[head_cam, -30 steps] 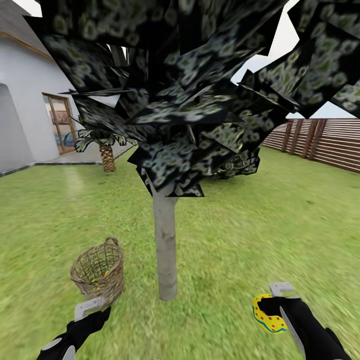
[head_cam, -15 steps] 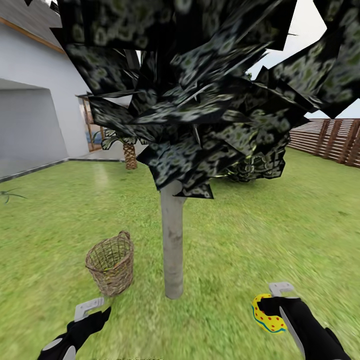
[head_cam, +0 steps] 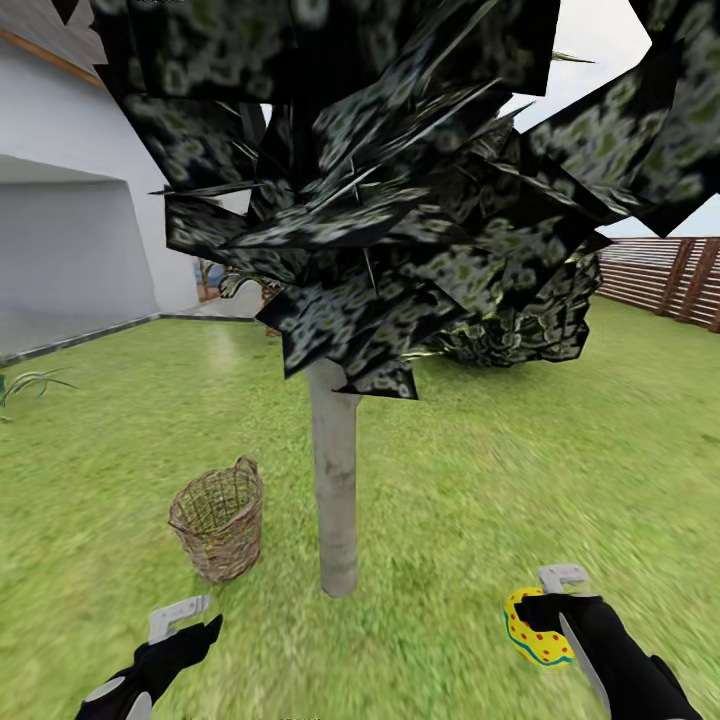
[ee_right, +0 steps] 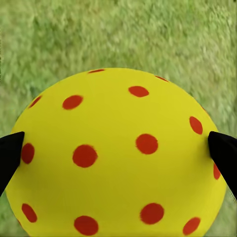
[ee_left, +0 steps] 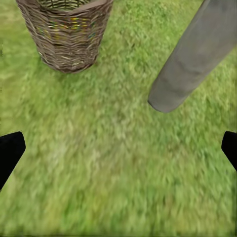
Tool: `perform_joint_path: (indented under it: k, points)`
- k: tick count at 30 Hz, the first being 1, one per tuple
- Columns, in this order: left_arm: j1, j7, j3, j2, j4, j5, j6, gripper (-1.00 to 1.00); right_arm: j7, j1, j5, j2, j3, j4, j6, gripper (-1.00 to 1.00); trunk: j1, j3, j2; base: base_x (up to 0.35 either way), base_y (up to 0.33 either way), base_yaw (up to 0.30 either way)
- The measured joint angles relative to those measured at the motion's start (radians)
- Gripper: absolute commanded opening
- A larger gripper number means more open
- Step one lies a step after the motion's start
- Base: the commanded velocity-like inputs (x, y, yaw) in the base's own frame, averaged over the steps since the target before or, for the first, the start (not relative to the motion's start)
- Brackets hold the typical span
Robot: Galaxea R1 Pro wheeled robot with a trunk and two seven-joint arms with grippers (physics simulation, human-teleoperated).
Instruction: Take the three Easter eggs out of the wicker basket on the lawn in the garden, then place them on the lawn next to a single tree (choose any tree) so that all three eggs are next to the same tree and none are left in the basket.
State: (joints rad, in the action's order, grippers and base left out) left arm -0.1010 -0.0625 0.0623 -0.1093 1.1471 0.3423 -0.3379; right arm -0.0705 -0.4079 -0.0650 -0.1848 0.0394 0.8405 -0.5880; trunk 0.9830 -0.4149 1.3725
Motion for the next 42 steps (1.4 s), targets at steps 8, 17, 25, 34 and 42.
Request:
perform_joint_path:
  k: [8, 17, 25, 34, 42]
  points:
    - [0.000, 0.000, 0.000, 0.000, 0.000, 0.000, 0.000, 1.00, 0.000, 0.000, 0.000, 0.001, 0.000, 0.000, -0.001, -1.00, 0.000, 0.000, 0.000, 0.000, -0.294, 0.286]
    - [0.000, 0.000, 0.000, -0.001, 0.000, 0.002, 0.000, 1.00, 0.000, 0.000, 0.000, 0.001, 0.000, 0.000, -0.001, -1.00, 0.000, 0.000, 0.000, 0.000, -0.294, 0.287]
    - [0.000, 0.001, 0.001, -0.002, -0.001, 0.004, 0.002, 1.00, 0.000, 0.000, 0.000, -0.001, 0.000, 0.000, -0.001, -1.00, 0.000, 0.000, 0.000, -0.008, -0.075, 0.062]
    - [-0.001, 0.001, 0.009, -0.005, -0.001, 0.024, -0.029, 1.00, 0.001, 0.000, 0.000, -0.001, 0.000, -0.003, -0.001, -1.00, 0.034, -0.028, 0.063, 0.000, 0.000, 0.000]
    - [-0.001, 0.001, 0.009, -0.007, 0.000, 0.024, -0.049, 1.00, 0.001, 0.000, 0.001, 0.000, 0.000, -0.010, -0.001, -1.00, 0.065, -0.053, 0.119, 0.000, 0.000, 0.000]
